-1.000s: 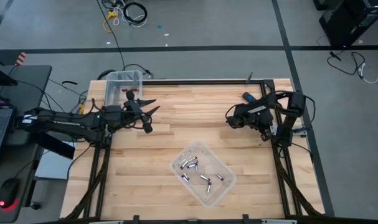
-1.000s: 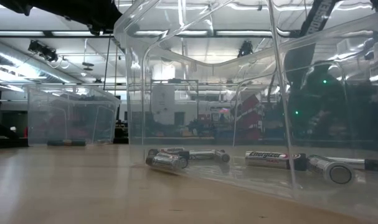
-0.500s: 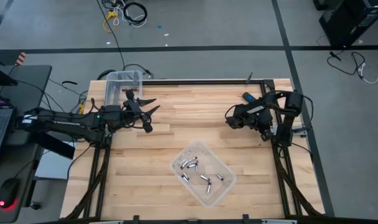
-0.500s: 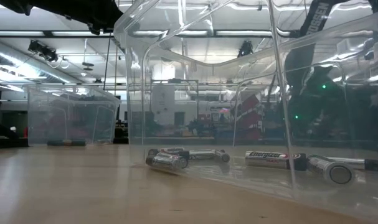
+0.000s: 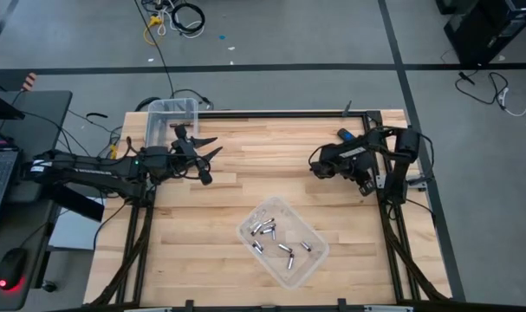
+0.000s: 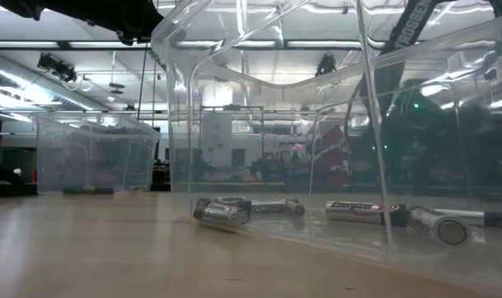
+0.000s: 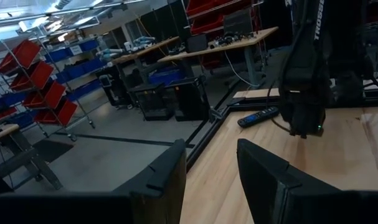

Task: Sort batteries
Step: Put the black and copper battery into the top transparent bin

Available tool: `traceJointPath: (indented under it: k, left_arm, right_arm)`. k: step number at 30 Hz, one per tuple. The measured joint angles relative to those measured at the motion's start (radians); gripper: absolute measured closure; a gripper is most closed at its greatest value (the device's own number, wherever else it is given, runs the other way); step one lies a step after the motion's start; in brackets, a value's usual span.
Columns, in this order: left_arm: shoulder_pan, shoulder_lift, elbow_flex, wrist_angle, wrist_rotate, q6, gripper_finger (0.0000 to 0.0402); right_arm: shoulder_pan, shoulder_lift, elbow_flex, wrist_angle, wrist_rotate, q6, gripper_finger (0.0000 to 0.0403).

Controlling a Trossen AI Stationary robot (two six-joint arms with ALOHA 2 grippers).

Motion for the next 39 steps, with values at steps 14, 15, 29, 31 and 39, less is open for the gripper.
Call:
traceJointPath:
  k: [14,15,29,31,39]
  left_arm:
    - [0.0,0.0,0.0,-0.001,-0.001,0.0,0.0259]
    - [0.0,0.0,0.0,-0.005,-0.001,0.0,0.0259]
    - [0.0,0.0,0.0,-0.114,0.034,-0.179,0.0259]
    - [0.0,0.0,0.0,-0.172,0.105,-0.239,0.0259]
    - [-0.01,0.001,0.0,-0.47,0.433,-0.427,0.0259]
  right_arm:
    - [0.012,-0.004,0.183,-0.028,0.245,-0.889,0.0403]
    - [0.021,-0.004,0.192,0.018,0.244,-1.011,0.0403]
    - [0.075,-0.023,0.44,0.233,0.325,-1.586,0.0403]
    - [0.082,-0.044,0.485,0.216,0.346,-1.673,0.0403]
    - [0.148,-0.126,0.594,0.341,0.184,-2.072,0.0403]
